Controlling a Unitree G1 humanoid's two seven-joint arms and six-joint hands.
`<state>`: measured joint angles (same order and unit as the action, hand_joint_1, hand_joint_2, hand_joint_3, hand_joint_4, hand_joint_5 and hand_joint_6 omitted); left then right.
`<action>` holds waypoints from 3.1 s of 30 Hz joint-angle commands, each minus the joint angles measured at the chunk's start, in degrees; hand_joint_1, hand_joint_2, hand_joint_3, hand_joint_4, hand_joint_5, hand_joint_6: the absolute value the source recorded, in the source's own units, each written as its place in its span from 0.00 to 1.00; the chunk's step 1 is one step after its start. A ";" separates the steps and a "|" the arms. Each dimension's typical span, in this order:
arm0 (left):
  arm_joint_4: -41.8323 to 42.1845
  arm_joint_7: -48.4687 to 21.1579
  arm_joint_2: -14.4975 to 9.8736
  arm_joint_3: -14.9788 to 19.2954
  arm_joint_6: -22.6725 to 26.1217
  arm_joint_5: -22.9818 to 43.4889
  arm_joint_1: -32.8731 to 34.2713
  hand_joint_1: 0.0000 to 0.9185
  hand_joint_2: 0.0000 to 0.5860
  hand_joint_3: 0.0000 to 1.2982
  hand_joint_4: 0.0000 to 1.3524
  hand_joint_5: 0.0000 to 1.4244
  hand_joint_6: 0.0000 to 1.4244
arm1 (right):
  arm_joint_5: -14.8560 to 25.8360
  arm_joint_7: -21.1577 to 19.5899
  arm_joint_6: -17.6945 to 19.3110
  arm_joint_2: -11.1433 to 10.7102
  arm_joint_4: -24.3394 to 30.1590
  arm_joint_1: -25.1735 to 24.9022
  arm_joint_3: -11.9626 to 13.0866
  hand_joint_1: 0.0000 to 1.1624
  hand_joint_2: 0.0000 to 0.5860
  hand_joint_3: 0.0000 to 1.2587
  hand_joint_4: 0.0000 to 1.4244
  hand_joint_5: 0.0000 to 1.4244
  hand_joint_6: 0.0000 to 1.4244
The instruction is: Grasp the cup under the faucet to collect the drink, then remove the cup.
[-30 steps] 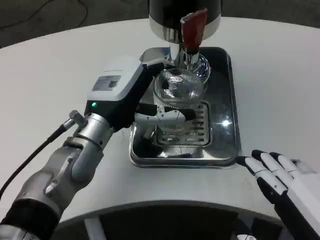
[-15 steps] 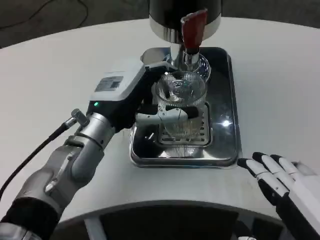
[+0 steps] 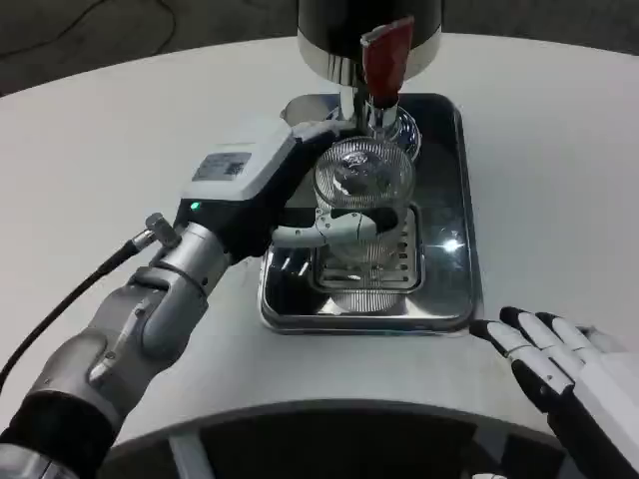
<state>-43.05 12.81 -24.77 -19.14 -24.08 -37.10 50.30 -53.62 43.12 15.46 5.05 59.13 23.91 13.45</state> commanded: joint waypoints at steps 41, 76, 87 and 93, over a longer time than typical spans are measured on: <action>31.73 -7.31 -8.89 16.75 -3.51 11.39 -21.56 0.10 0.17 0.12 0.08 0.23 0.32 | -2.66 -0.11 -1.86 3.19 0.87 0.31 -9.77 0.33 0.72 0.08 0.00 0.00 0.00; 40.68 -41.52 -8.12 28.56 15.90 57.65 -17.49 0.00 0.27 0.18 0.14 0.21 0.18 | -7.01 -1.11 -6.93 1.36 0.87 -0.75 -15.19 0.33 0.72 0.08 0.00 0.00 0.00; 39.99 -48.76 -8.37 27.32 26.02 59.18 -11.25 0.00 0.25 0.15 0.10 0.17 0.14 | -6.72 -1.18 -6.69 1.29 0.87 -0.79 -15.03 0.33 0.72 0.08 0.00 0.00 0.00; 36.89 -50.89 -8.21 26.69 28.86 58.46 -7.38 0.00 0.23 0.14 0.08 0.16 0.12 | -6.51 -1.59 -6.19 1.46 0.87 -0.24 -14.91 0.33 0.72 0.08 0.00 0.00 0.00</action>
<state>-4.64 -36.93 -32.48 7.89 3.31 21.91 41.11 -60.77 42.17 8.49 4.00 59.15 23.16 -1.39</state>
